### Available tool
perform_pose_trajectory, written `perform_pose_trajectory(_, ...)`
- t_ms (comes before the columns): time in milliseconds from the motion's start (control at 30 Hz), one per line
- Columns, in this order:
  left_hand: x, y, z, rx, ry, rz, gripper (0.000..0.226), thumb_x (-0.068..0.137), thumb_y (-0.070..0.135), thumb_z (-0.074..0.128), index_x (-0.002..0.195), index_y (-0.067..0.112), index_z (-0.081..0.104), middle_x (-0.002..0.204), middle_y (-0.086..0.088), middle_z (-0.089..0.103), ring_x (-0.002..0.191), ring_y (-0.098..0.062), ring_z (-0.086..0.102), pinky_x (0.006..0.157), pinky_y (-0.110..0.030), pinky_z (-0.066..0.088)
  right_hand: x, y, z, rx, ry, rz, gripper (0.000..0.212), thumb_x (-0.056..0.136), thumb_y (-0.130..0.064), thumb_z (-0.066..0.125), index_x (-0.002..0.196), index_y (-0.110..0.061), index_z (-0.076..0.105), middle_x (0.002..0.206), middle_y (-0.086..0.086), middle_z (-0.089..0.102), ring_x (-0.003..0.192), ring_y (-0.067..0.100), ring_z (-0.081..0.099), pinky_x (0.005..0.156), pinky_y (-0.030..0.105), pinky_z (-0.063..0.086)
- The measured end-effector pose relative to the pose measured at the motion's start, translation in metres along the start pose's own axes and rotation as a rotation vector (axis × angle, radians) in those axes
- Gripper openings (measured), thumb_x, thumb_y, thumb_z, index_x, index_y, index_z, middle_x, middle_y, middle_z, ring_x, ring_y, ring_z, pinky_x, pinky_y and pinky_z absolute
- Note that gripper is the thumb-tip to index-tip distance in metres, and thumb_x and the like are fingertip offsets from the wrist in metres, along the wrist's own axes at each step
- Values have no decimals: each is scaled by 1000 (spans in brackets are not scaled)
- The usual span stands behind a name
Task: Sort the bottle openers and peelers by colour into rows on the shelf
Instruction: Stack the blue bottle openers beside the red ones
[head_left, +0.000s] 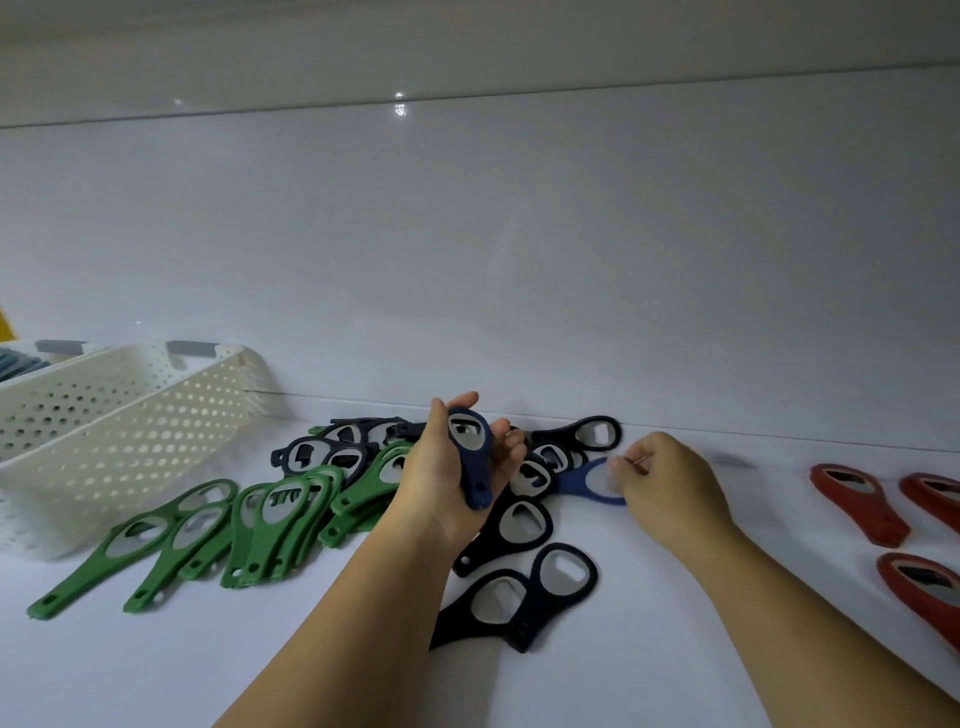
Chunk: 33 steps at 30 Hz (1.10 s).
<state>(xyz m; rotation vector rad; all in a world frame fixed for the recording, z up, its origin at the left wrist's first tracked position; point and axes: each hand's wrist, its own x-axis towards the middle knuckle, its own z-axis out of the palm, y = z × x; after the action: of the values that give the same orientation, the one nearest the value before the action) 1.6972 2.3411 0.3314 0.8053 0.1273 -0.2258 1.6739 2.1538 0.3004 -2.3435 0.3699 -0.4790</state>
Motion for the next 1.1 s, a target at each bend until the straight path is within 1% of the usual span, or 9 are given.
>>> perform_pose_trajectory(200, -5, 1, 1, 51, -25, 0, 44, 100, 47, 31, 104, 15, 61, 90, -20, 69, 89, -34, 67, 84, -42, 53, 2, 1, -17, 599, 199, 88, 16, 92, -22, 60, 77, -17, 61, 70, -2, 64, 67, 16, 53, 61, 27, 39)
perform_pose_trajectory(367, -7, -5, 0, 288, -164, -132, 44, 97, 50, 35, 111, 15, 59, 84, -19, 68, 75, -34, 70, 71, -44, 58, -15, -23, -18, 894, -19, 94, 9, 90, -16, 63, 81, -14, 65, 59, -7, 59, 48, 5, 43, 43, 17, 30)
perform_pose_trajectory(467, -17, -7, 3, 466, -285, -244, 34, 96, 44, 43, 108, 18, 61, 92, -19, 71, 68, -30, 70, 52, -31, 58, -27, -35, -10, 804, -81, -21, 10, 88, -12, 65, 79, -16, 68, 58, -8, 61, 41, 1, 45, 41, 15, 35)
perform_pose_trajectory(600, -20, -7, 2, 427, -343, -234, 20, 94, 5, 50, 107, 17, 60, 81, -15, 68, 47, -17, 56, 36, -17, 41, -34, -38, -4, 762, -64, -100, 9, 90, -11, 63, 87, -17, 69, 65, -8, 61, 47, 3, 52, 48, 18, 47)
perform_pose_trajectory(700, -9, -2, -5, 130, -150, -91, 29, 94, -1, 43, 112, 18, 55, 84, -18, 65, 44, -15, 53, 36, -15, 40, -31, -26, 3, 296, -36, -350, 13, 90, -17, 61, 98, -25, 68, 100, -17, 62, 84, -1, 60, 79, 23, 51)
perform_pose_trajectory(833, -3, 5, -11, -169, -33, 28, 20, 100, 10, 39, 105, 22, 53, 89, -16, 62, 51, -17, 60, 41, -17, 46, -31, -21, 16, -116, -405, -496, 42, 95, -36, 53, 135, -26, 51, 146, -23, 32, 135, 1, 31, 110, 20, 25)
perform_pose_trajectory(900, -2, 5, -12, -229, -6, 39, 17, 101, 14, 41, 107, 24, 53, 89, -14, 62, 53, -18, 61, 41, -17, 46, -30, -23, 15, -151, -367, -521, 36, 94, -36, 53, 128, -25, 59, 142, -20, 41, 131, 5, 38, 107, 21, 31)
perform_pose_trajectory(967, 1, 4, -14, -261, 18, 36, 18, 101, 18, 43, 114, 24, 52, 86, -13, 61, 49, -18, 59, 41, -17, 46, -28, -22, 13, -145, -240, -518, 23, 92, -32, 56, 108, -23, 69, 118, -17, 60, 113, 7, 51, 94, 21, 40)
perform_pose_trajectory(1100, 9, 2, -19, -260, 31, -23, 38, 99, 26, 48, 136, 17, 47, 84, -9, 62, 47, -17, 61, 41, -17, 48, -26, -16, 11, -103, -181, -427, 13, 90, -30, 60, 94, -25, 70, 90, -14, 60, 84, 7, 58, 78, 27, 50)
